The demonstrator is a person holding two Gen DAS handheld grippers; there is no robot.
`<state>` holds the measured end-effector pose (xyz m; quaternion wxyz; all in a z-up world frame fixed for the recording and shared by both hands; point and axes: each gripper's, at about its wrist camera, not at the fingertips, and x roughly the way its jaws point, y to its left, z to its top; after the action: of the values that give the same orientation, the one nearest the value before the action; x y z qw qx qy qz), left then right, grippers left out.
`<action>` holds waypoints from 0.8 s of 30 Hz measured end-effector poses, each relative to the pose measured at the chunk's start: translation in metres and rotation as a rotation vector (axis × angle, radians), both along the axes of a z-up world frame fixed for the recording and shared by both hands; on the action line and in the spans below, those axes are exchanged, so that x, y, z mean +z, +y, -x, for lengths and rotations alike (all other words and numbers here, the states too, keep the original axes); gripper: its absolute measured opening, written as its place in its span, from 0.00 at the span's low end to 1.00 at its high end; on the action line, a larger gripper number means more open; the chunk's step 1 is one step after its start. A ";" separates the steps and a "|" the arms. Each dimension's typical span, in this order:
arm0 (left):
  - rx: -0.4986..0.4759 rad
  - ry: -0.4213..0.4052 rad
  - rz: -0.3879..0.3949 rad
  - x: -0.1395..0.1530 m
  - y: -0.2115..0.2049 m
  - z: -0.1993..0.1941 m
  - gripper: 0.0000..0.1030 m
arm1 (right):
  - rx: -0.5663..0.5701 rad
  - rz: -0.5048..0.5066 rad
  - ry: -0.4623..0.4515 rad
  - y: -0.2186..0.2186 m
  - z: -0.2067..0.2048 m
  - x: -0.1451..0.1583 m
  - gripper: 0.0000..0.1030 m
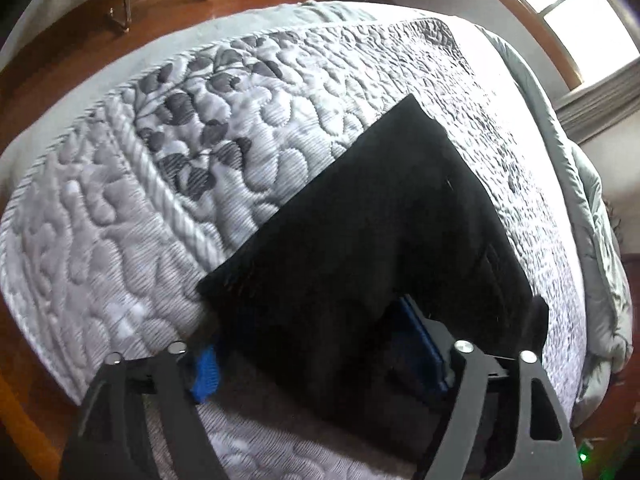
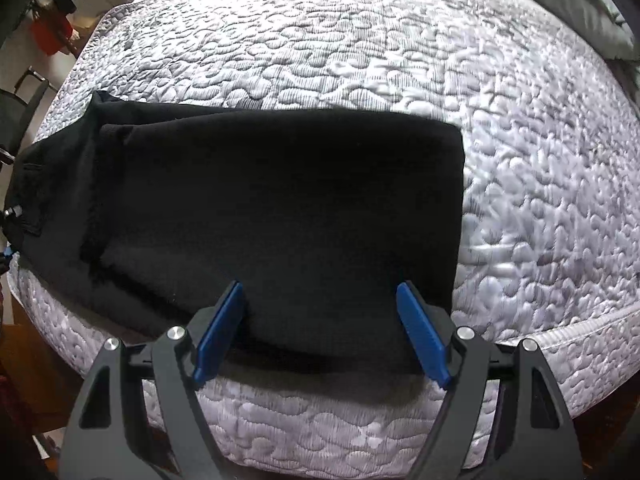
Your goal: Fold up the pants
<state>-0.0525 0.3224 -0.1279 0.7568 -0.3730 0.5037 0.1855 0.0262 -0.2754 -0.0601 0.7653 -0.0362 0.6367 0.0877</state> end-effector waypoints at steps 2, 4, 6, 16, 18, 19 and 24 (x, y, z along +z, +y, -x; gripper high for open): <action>0.010 0.008 -0.009 -0.001 -0.002 -0.003 0.79 | 0.009 -0.002 -0.003 0.002 -0.003 0.001 0.76; 0.017 -0.001 -0.013 0.001 -0.005 -0.003 0.72 | 0.014 0.003 0.002 0.004 -0.007 -0.001 0.76; 0.042 -0.008 -0.024 0.005 -0.005 -0.003 0.65 | 0.012 0.010 0.016 0.006 -0.010 -0.007 0.76; 0.060 -0.147 -0.063 0.036 -0.019 0.004 0.20 | 0.032 0.030 0.015 0.021 -0.014 -0.017 0.85; 0.032 -0.191 -0.089 0.049 -0.030 0.001 0.19 | 0.030 0.018 0.017 0.019 -0.015 -0.018 0.86; 0.006 -0.211 -0.110 0.057 -0.037 0.000 0.18 | 0.030 0.013 0.018 0.018 -0.015 -0.018 0.86; -0.155 -0.308 -0.190 0.094 -0.085 -0.011 0.18 | 0.024 0.005 0.017 0.014 -0.014 -0.016 0.85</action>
<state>-0.0418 0.2369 -0.0338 0.8686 -0.2842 0.3894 0.1143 0.0403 -0.2617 -0.0760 0.7587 -0.0452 0.6428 0.0957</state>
